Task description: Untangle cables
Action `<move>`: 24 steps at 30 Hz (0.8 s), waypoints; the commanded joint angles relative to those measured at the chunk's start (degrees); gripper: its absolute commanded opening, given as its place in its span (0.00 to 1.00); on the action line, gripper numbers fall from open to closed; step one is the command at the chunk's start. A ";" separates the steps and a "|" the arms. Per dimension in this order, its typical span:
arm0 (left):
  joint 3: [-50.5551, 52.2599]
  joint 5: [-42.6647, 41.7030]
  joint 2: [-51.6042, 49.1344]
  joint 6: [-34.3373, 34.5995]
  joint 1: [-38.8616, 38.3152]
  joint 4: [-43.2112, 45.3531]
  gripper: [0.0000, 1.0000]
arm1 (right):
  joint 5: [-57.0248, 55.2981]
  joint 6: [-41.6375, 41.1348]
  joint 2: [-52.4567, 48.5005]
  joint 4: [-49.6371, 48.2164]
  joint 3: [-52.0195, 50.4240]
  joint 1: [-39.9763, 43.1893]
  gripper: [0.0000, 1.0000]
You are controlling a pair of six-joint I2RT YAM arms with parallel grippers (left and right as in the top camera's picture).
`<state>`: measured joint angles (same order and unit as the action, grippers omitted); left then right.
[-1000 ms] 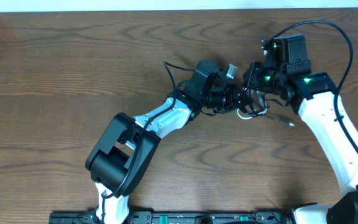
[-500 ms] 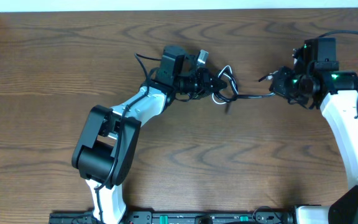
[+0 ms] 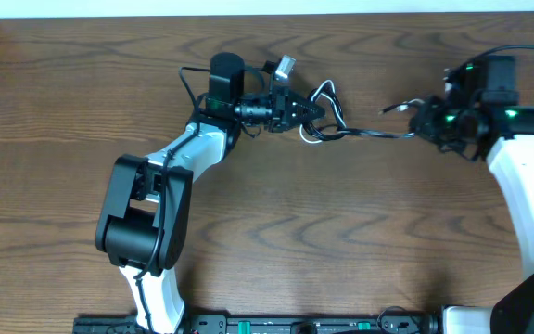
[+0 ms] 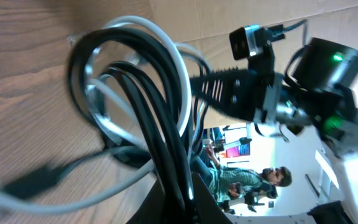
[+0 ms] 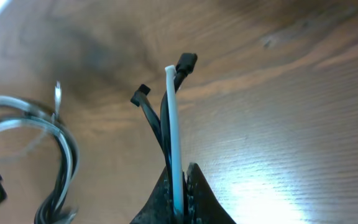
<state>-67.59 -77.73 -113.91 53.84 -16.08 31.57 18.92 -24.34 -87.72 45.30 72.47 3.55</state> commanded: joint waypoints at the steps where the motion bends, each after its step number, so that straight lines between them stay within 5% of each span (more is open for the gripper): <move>1: -0.98 -2.43 1.07 0.00 3.32 0.44 0.07 | 3.39 0.11 0.48 -0.79 0.66 7.58 0.01; 6: -0.98 -2.34 1.07 0.07 5.18 0.39 0.08 | 5.68 0.37 0.48 0.46 0.66 12.66 0.01; 13: -0.98 -2.43 1.07 0.28 5.42 1.25 0.07 | 3.50 4.94 0.46 4.17 0.63 9.53 0.01; 19: -1.38 -4.37 1.09 9.35 5.66 13.60 0.08 | -2.23 8.26 0.46 7.69 0.42 3.08 0.01; 20: -1.55 -5.16 1.09 11.47 5.64 16.61 0.07 | -1.64 10.05 0.46 7.58 0.42 2.01 0.05; 24: -2.25 -11.65 1.09 22.62 4.46 33.11 0.08 | 7.80 21.68 0.50 4.50 0.72 -2.56 0.53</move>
<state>-68.03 -82.94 -113.91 65.80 -11.33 57.21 21.52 -13.15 -87.72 51.20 72.47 3.77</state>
